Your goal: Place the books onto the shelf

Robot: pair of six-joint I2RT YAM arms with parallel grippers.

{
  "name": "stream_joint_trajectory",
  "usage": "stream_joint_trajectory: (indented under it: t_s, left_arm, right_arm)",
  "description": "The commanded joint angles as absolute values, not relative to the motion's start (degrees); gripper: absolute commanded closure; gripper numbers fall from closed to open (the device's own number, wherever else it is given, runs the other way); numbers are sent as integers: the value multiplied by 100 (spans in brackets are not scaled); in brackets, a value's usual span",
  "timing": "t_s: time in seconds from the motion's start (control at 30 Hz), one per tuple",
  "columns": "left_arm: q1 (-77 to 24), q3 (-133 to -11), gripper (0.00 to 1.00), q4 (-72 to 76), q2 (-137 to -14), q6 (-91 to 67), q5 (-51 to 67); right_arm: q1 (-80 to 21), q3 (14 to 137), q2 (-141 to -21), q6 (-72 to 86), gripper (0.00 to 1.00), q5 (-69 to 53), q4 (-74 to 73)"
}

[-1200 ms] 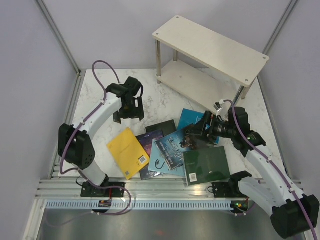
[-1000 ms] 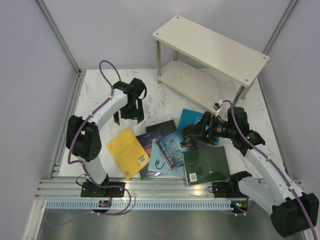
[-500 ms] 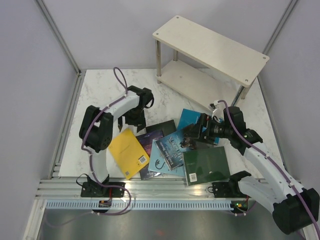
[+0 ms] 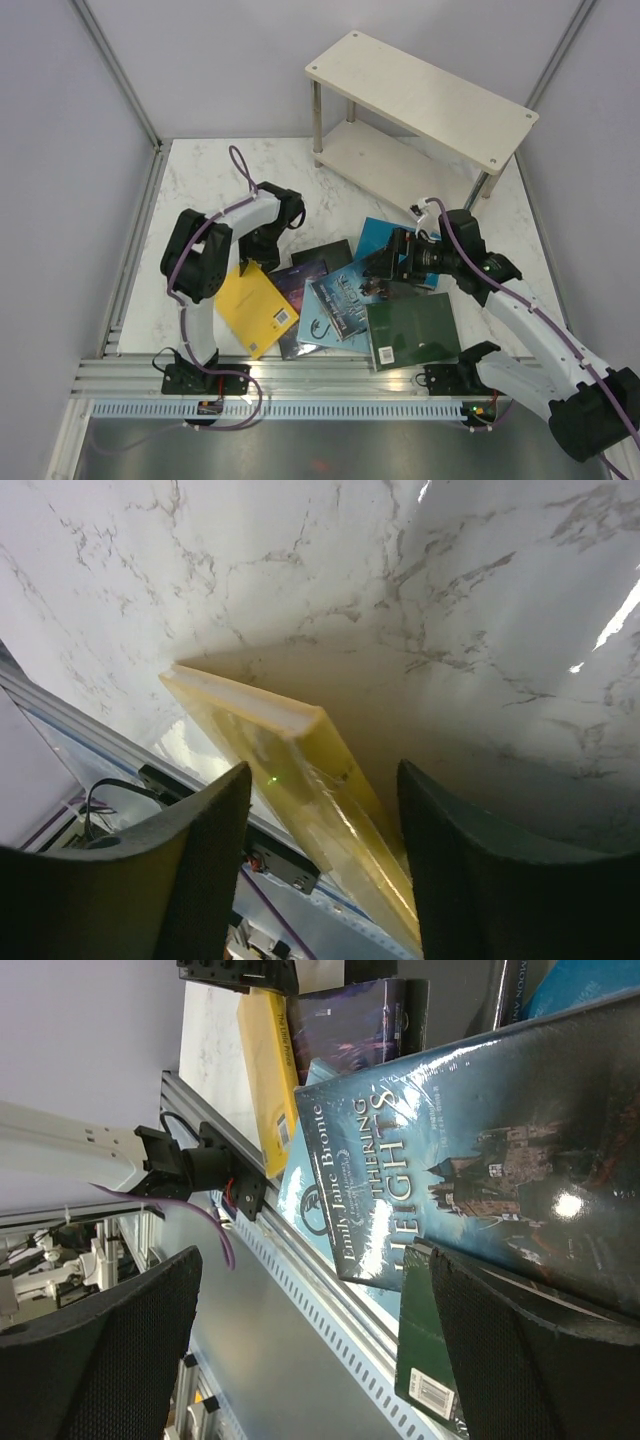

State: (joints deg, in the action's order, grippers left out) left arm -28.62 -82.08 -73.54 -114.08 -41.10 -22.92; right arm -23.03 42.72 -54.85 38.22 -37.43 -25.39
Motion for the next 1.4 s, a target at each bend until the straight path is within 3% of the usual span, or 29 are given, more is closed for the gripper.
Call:
stream_joint_trajectory:
  t_s: [0.0,0.03,0.07,0.13,0.17,0.23,0.63,0.97,1.37]
  left_arm:
    - [-2900,-8078,40,-7445,-11276,-4430,-2496]
    - [-2909,-8034,46,-7401,-11285,-4438,-2496]
    - [-2918,-7964,65,-7383,-11294,-4438,-2487]
    - [-2944,-7945,77,-7374,-11276,-4430,-2487]
    - [-2970,-7963,92,-7383,-11233,-4404,-2479]
    - [-3006,-7989,98,-7435,-11128,-4386,-2452]
    - [-3067,-9280,98,-8042,-9494,-4000,-1970]
    - [-2963,-10212,98,-6821,-8035,-3604,-564]
    - [-1759,-9871,98,-4818,-6988,-3594,3408]
  right_arm:
    - [-2382,4561,-5546,3586,2,-3586,-2610]
    - [-2391,4588,-5563,3577,2,-3569,-2628]
    - [-2408,4597,-5572,3551,2,-3560,-2645]
    - [-2417,4614,-5590,3524,2,-3525,-2672]
    - [-2434,4632,-5599,3490,2,-3516,-2689]
    - [-2435,4658,-5607,3489,2,-3498,-2716]
    - [-2435,5281,-6161,3594,2,-3902,-2856]
    - [-2435,6143,-6504,4077,2,-3990,-2716]
    - [-2435,6539,-6803,4641,2,-4210,-1925]
